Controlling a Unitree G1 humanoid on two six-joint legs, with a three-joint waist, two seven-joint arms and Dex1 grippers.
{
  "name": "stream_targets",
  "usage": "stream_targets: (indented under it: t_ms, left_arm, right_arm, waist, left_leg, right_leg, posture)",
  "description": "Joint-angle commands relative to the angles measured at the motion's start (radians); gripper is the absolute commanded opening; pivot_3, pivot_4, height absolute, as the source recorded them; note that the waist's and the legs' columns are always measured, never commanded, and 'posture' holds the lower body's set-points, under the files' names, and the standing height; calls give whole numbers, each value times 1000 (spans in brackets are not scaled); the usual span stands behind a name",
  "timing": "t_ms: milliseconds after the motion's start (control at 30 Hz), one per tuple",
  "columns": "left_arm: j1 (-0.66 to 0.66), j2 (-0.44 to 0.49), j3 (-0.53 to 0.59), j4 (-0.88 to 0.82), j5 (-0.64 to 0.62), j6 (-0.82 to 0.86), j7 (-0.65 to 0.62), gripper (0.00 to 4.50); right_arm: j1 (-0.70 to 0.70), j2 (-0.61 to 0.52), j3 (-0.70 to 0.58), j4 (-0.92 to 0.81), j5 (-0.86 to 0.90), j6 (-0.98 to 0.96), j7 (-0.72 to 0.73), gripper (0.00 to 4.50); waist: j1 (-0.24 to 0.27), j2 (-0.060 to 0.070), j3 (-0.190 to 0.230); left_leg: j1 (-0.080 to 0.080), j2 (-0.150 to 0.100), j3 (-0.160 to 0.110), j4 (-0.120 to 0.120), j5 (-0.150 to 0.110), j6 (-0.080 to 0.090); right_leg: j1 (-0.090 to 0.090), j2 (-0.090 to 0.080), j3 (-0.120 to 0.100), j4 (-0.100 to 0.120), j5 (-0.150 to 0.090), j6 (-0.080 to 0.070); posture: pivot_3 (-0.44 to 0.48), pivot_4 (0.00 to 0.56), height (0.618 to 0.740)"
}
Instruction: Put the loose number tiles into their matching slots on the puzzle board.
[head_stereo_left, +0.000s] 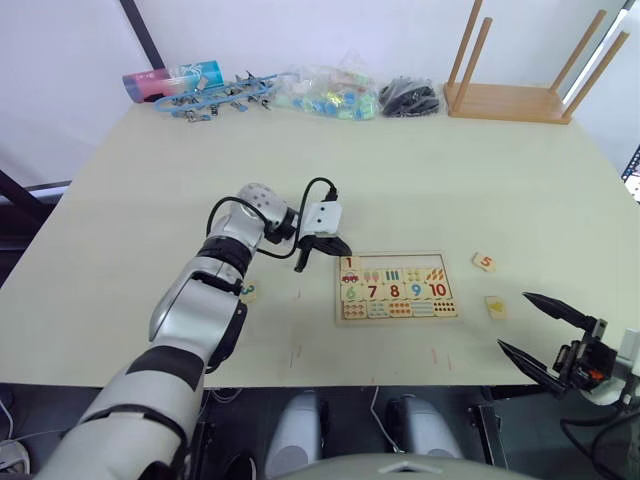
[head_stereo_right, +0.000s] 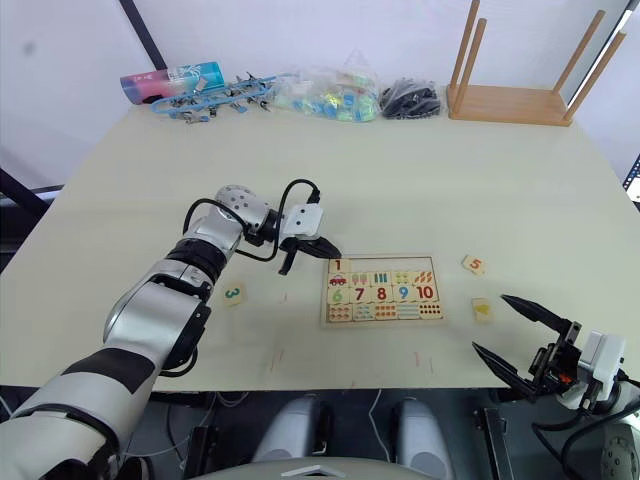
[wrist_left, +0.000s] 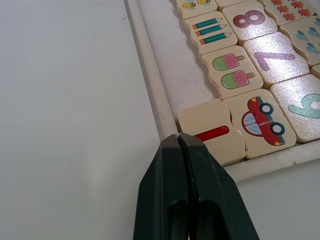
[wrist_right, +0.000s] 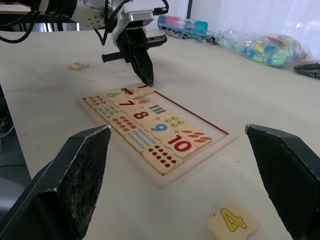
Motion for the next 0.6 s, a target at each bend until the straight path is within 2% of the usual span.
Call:
stream_targets:
  t_ms: [33, 333, 600]
  left_arm:
    - [-2, 11, 23, -26, -5, -23, 6, 49]
    - [4, 37, 96, -46, -74, -12, -7, 49]
    - [90, 95, 244, -204, -249, 189, -78, 49]
  right_arm:
    - [-1, 1, -21, -1, 18, -25, 13, 4500]
    - [-8, -1, -21, 23, 21, -35, 27, 4500]
    - [-19, -4, -28, 58, 25, -42, 48, 4500]
  waist:
    - [0, 0, 0]
    - [0, 0, 0]
    - [-2, 0, 0]
  left_leg:
    - [0, 0, 0, 0, 0, 0]
    - [0, 0, 0, 0, 0, 0]
    - [0, 1, 0, 0, 0, 0]
  right_leg:
    - [0, 0, 0, 0, 0, 0]
    - [0, 0, 0, 0, 0, 0]
    - [0, 0, 0, 1, 0, 0]
  posture:
    - [0, 150, 737]
    - [0, 150, 737]
    - [0, 150, 737]
